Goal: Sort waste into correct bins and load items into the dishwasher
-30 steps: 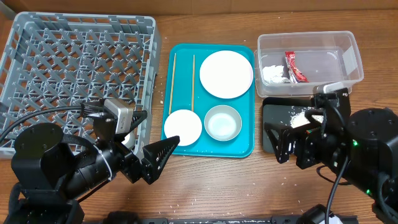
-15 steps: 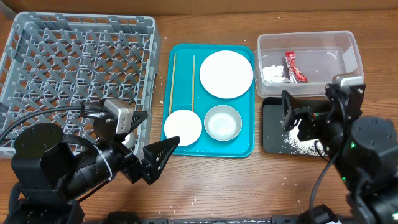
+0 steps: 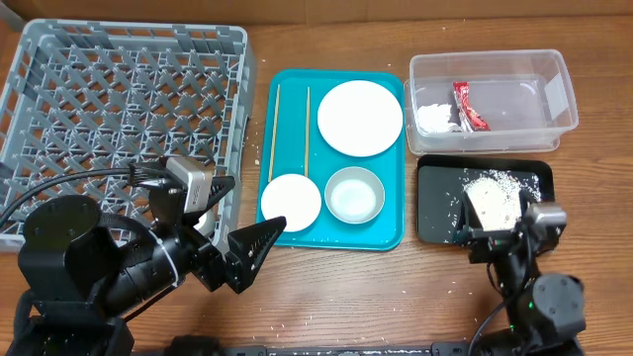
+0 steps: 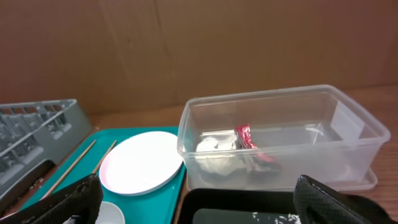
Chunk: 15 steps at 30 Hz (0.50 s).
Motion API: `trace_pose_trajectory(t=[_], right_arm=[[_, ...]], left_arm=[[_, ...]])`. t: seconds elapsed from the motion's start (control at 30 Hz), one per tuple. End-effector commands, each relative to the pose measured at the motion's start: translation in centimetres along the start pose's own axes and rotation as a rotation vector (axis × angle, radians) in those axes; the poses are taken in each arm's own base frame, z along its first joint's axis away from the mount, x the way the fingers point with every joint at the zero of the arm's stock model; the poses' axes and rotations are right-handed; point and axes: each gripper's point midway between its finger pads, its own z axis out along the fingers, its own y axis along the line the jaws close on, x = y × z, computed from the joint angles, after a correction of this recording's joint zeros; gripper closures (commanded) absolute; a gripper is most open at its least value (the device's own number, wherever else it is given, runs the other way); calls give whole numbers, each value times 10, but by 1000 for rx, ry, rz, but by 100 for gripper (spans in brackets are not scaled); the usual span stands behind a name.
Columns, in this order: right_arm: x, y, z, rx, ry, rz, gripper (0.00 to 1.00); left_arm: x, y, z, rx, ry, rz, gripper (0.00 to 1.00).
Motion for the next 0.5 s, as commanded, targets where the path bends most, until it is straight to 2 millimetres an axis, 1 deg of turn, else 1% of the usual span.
trace_pose_trajectory(t=[0.0, 0.07, 0.33, 0.37, 0.47], right_arm=[[20, -7, 0, 10, -29, 1, 0], [25, -8, 0, 6, -52, 5, 0], [36, -8, 13, -11, -150, 20, 0], [40, -7, 13, -15, -131, 16, 0], [42, -5, 13, -28, -122, 14, 0]], left_arm=[[0, -2, -1, 11, -3, 20, 0], [0, -2, -1, 11, -3, 20, 0], [0, -2, -1, 11, -3, 20, 0], [0, -2, -1, 11, -3, 20, 0], [0, -2, -1, 11, -3, 20, 0]])
